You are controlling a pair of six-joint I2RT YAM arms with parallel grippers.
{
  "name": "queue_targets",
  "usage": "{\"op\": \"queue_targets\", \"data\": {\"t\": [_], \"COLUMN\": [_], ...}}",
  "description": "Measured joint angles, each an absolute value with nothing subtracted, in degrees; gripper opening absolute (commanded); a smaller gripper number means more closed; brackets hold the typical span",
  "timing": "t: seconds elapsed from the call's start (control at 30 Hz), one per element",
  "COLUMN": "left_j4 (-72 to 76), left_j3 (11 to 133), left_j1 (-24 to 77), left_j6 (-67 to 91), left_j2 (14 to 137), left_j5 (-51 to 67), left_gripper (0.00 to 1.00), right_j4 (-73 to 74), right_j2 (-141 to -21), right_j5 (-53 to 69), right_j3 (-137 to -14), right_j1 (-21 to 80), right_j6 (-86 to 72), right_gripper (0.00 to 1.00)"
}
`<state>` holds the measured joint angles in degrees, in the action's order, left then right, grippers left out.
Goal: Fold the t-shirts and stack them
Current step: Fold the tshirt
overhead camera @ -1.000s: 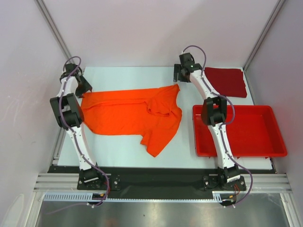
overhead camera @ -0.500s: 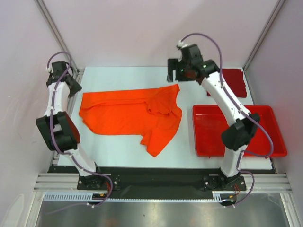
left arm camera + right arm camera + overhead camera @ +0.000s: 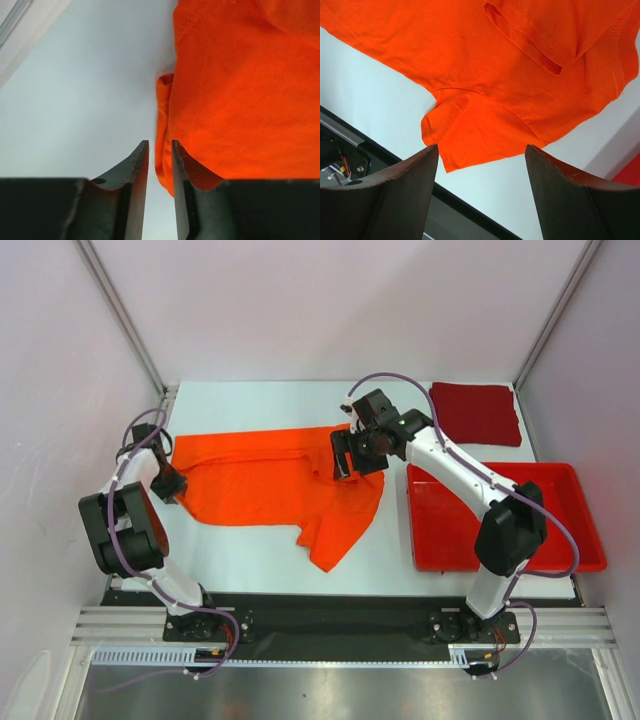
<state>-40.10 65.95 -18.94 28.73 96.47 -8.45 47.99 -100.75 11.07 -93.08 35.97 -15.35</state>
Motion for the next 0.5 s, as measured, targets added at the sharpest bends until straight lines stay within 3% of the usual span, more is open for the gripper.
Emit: {"op": "queue_targets", "data": {"t": [0.5], "left_j4": [-34.3], "left_j3": [61.1], "left_j1": [-21.7], "left_j6": [29.5], "left_j2": [97.6], "left_j5": [-10.8], "left_gripper": [0.33], "right_j4": [47.0], "right_j2": [-97.9], "right_j5": [12.6], "right_j3": [-89.6], "right_j1": [34.5], "right_j6": [-15.1], "right_gripper": [0.76]}}
